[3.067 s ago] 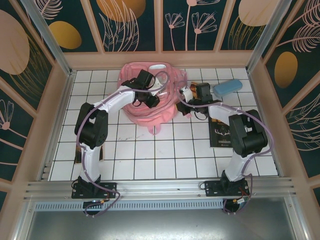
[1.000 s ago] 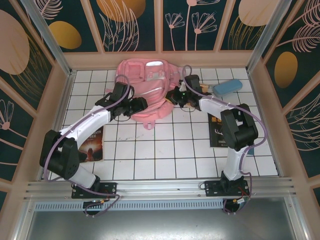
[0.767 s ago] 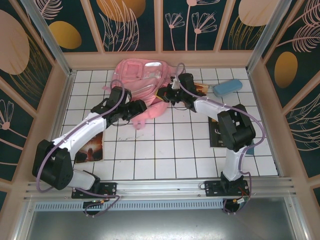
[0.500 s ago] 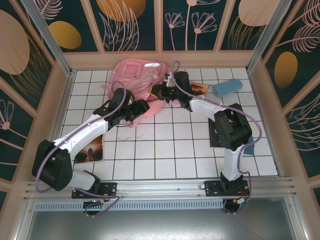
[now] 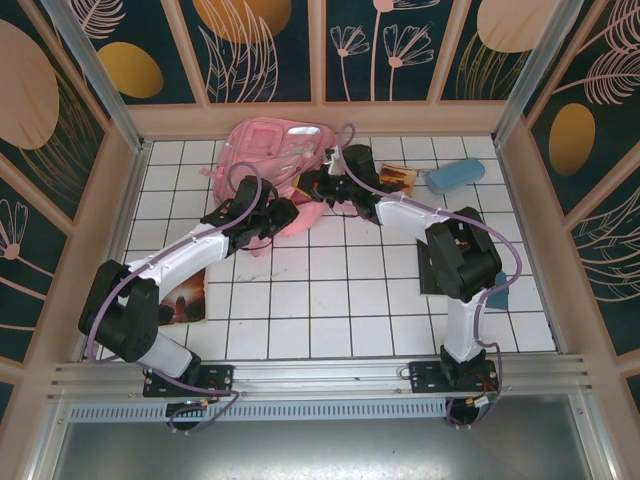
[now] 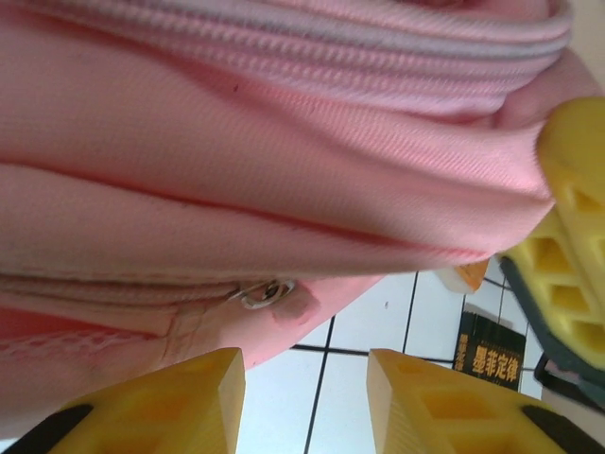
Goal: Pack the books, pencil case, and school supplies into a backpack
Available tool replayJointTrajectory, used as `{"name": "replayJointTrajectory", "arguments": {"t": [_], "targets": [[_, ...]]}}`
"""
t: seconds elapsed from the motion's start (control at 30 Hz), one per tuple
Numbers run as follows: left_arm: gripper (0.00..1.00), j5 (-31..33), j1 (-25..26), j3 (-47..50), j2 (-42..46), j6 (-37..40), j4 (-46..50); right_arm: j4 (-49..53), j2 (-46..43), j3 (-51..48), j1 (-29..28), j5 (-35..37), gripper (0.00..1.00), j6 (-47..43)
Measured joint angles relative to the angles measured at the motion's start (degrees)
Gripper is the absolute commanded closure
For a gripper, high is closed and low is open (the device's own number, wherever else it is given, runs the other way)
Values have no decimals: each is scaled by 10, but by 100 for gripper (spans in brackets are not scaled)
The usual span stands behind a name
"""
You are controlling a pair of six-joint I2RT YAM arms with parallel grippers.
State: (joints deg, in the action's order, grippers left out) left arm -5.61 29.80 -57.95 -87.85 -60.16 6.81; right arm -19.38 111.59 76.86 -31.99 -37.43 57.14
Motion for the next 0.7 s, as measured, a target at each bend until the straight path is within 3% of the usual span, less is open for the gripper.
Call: {"name": "replayJointTrajectory", "arguments": {"t": [0.5,0.7], "targets": [[62,45,2,-23,-48,-25,3,-14,0,-5,-5,-2,100,3],[74,61,2,-38,-57,-32,35,-14,0,-8,-6,-2,100,2]]}}
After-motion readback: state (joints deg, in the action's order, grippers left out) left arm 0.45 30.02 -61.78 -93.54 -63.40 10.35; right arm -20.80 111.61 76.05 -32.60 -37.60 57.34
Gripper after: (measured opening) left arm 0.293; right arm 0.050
